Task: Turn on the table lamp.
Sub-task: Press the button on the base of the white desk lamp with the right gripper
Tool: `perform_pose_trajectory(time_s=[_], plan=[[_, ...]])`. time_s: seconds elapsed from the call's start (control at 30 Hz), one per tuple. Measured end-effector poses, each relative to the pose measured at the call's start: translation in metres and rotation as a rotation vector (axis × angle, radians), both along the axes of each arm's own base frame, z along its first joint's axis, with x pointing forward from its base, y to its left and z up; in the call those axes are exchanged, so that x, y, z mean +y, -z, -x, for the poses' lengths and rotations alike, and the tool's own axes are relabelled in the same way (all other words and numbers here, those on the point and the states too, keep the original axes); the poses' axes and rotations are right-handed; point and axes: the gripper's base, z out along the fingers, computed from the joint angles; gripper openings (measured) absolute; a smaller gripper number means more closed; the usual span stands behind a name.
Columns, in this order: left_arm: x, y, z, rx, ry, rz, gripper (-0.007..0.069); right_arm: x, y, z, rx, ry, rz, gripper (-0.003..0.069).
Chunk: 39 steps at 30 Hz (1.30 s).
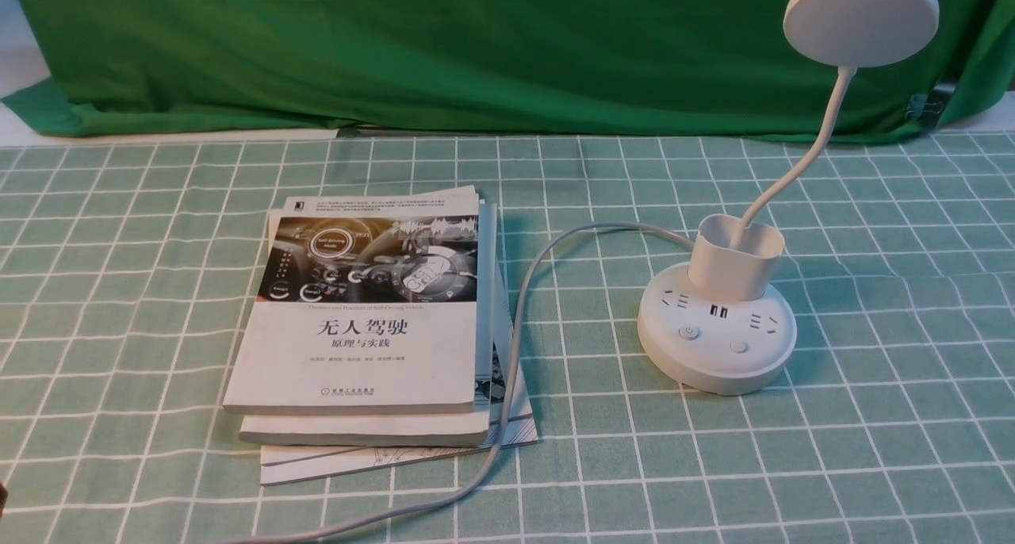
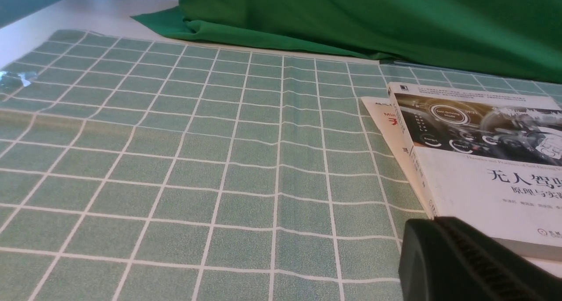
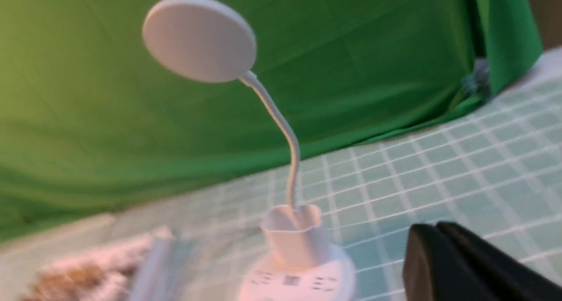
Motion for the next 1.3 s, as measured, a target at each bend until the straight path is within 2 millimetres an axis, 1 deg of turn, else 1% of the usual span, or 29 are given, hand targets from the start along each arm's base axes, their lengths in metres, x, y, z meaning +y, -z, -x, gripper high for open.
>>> perform_pose_trajectory(time_s=[0.03,0.13,0.17,0.2,0.23,0.27,0.3,0.33,0.4,0.47,0.5,0.53,0.57,0.6,0.63,0.67,0.7,0.73,0.8,0.83,0.87,1.0,1.13,1.3], plan=[[0.000,0.000,0.000,0.000,0.000,0.000,0.0021,0.001,-0.010,-0.005,0.035,-0.012,0.068,0.0027],[0.000,0.000,0.000,0.000,0.000,0.000,0.0021,0.005,-0.041,-0.031,0.144,-0.057,0.224,0.0027],[0.000,0.000,0.000,0.000,0.000,0.000,0.0021,0.007,-0.046,-0.044,0.217,-0.087,0.284,0.0027],[0.000,0.000,0.000,0.000,0.000,0.000,0.0021,0.009,-0.053,-0.052,0.252,-0.110,0.311,0.0027],[0.000,0.000,0.000,0.000,0.000,0.000,0.0021,0.012,-0.054,-0.065,0.329,-0.153,0.351,0.0027],[0.000,0.000,0.000,0.000,0.000,0.000,0.0021,0.013,-0.057,-0.067,0.330,-0.163,0.360,0.0027],[0.000,0.000,0.000,0.000,0.000,0.000,0.0021,0.018,-0.058,-0.082,0.403,-0.218,0.384,0.0027],[0.000,0.000,0.000,0.000,0.000,0.000,0.0021,0.021,-0.056,-0.091,0.447,-0.251,0.391,0.0027],[0.000,0.000,0.000,0.000,0.000,0.000,0.0021,0.028,-0.048,-0.115,0.520,-0.320,0.388,0.0027],[0.000,0.000,0.000,0.000,0.000,0.000,0.0021,0.034,-0.035,-0.138,0.580,-0.372,0.380,0.0027],[0.000,0.000,0.000,0.000,0.000,0.000,0.0021,0.037,-0.025,-0.152,0.613,-0.396,0.378,0.0027],[0.000,0.000,0.000,0.000,0.000,0.000,0.0021,0.038,-0.023,-0.154,0.619,-0.398,0.376,0.0027],[0.000,0.000,0.000,0.000,0.000,0.000,0.0021,0.043,-0.006,-0.171,0.667,-0.425,0.386,0.0027],[0.000,0.000,0.000,0.000,0.000,0.000,0.0021,0.048,0.005,-0.180,0.694,-0.446,0.392,0.0027],[0.000,0.000,0.000,0.000,0.000,0.000,0.0021,0.051,0.011,-0.185,0.709,-0.455,0.394,0.0027],[0.000,0.000,0.000,0.000,0.000,0.000,0.0021,0.057,0.022,-0.192,0.734,-0.473,0.399,0.0027],[0.000,0.000,0.000,0.000,0.000,0.000,0.0021,0.063,0.029,-0.197,0.748,-0.490,0.405,0.0027],[0.000,0.000,0.000,0.000,0.000,0.000,0.0021,0.063,0.031,-0.198,0.752,-0.490,0.406,0.0027],[0.000,0.000,0.000,0.000,0.000,0.000,0.0021,0.081,0.053,-0.210,0.783,-0.531,0.427,0.0027],[0.000,0.000,0.000,0.000,0.000,0.000,0.0021,0.082,0.055,-0.210,0.785,-0.533,0.429,0.0027],[0.000,0.000,0.000,0.000,0.000,0.000,0.0021,0.089,0.067,-0.217,0.801,-0.545,0.439,0.0027],[0.000,0.000,0.000,0.000,0.000,-0.001,0.0021,0.095,0.093,-0.230,0.832,-0.539,0.452,0.0027],[0.000,0.000,0.000,0.000,0.000,-0.001,0.0021,0.098,0.106,-0.239,0.813,-0.520,0.463,0.0027],[0.000,0.000,0.000,0.000,0.000,-0.002,0.0021,0.106,0.118,-0.244,0.801,-0.533,0.497,0.0027]])
